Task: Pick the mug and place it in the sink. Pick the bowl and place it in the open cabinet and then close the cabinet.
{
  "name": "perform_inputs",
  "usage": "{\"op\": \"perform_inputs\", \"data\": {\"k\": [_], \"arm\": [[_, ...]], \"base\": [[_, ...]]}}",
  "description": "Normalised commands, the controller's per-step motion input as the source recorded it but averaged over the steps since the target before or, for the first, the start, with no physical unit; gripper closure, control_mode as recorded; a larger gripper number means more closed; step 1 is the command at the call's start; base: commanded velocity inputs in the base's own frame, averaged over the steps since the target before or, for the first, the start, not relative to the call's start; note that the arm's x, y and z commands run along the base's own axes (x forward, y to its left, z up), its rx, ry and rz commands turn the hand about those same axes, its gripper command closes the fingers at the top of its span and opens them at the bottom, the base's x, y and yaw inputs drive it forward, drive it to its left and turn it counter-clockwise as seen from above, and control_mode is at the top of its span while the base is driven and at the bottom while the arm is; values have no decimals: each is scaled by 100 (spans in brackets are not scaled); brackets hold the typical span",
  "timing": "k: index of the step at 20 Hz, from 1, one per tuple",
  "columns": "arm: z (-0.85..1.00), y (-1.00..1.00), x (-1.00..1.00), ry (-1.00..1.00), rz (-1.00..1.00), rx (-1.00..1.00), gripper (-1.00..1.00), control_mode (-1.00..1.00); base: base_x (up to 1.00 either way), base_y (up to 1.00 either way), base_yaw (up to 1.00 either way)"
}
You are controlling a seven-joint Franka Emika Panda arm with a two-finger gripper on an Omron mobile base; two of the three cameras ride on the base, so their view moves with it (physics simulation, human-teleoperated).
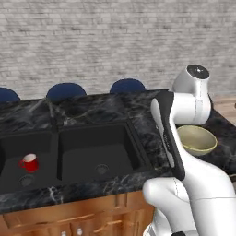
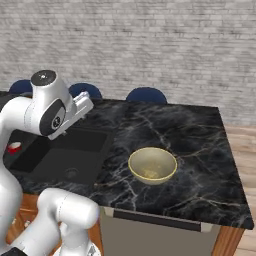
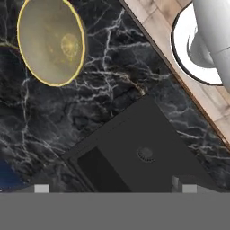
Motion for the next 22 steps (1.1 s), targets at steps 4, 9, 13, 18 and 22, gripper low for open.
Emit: {"op": "perform_inputs", "data": {"k": [4, 9, 13, 18, 22], "arm": [[0, 0, 0, 0, 0, 0, -100, 100], [0, 0, 0, 0, 0, 0, -100, 100], [0, 0, 0, 0, 0, 0, -100, 100], [0, 0, 0, 0, 0, 0, -100, 100], [0, 0, 0, 0, 0, 0, -100, 100]], "base": [[0, -80, -26], [3, -58, -26], [43, -2, -22], [47, 51, -15], [67, 62, -19]]}}
